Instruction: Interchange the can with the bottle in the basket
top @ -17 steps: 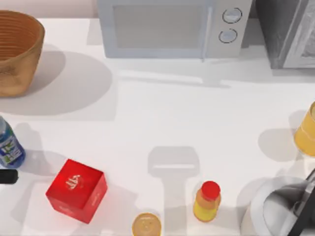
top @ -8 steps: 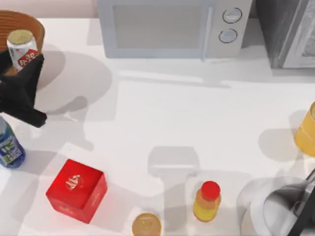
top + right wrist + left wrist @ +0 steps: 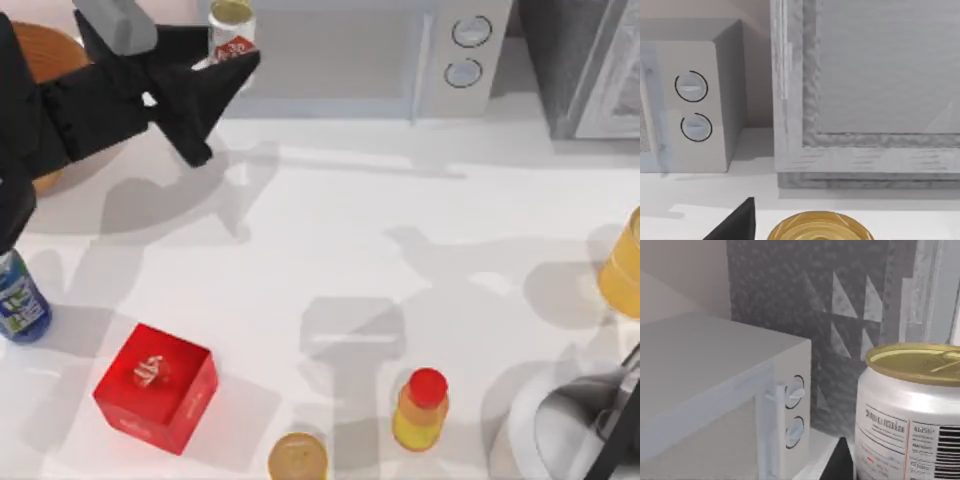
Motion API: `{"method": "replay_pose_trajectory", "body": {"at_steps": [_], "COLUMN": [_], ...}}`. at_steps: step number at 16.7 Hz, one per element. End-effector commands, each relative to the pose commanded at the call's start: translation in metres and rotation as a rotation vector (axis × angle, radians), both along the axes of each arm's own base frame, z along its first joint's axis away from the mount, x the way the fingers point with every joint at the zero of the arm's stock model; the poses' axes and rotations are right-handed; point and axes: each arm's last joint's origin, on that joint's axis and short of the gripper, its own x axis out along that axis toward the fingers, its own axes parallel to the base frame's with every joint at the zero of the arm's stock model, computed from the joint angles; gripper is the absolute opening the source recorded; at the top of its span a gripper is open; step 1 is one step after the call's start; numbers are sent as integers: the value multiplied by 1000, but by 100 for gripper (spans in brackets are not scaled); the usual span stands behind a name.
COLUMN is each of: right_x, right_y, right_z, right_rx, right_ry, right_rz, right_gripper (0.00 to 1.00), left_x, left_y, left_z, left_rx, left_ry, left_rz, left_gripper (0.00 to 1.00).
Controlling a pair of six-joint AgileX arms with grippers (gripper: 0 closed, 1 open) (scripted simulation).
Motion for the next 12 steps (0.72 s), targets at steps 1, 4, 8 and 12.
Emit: {"method": "replay_pose_trajectory", "body": {"at_steps": [1, 4, 8, 12], "right_x": [0, 0, 0, 0], "right_y": [0, 0, 0, 0], "right_z": [0, 0, 0, 0], "right_rx": [0, 0, 0, 0], "right_ry": [0, 0, 0, 0], "right_rz": [0, 0, 0, 0], "right_gripper": [100, 100, 100, 100], "left_x": [15, 52, 79, 87], "left_y": [-9, -34, -62, -78], "left_z": [-12, -57, -125, -180], "left_rx": [0, 0, 1, 1], "left_ry": [-2, -5, -6, -6], "left_rz": [-59, -225, -412, -541], "left_gripper": [0, 0, 0, 0]}}
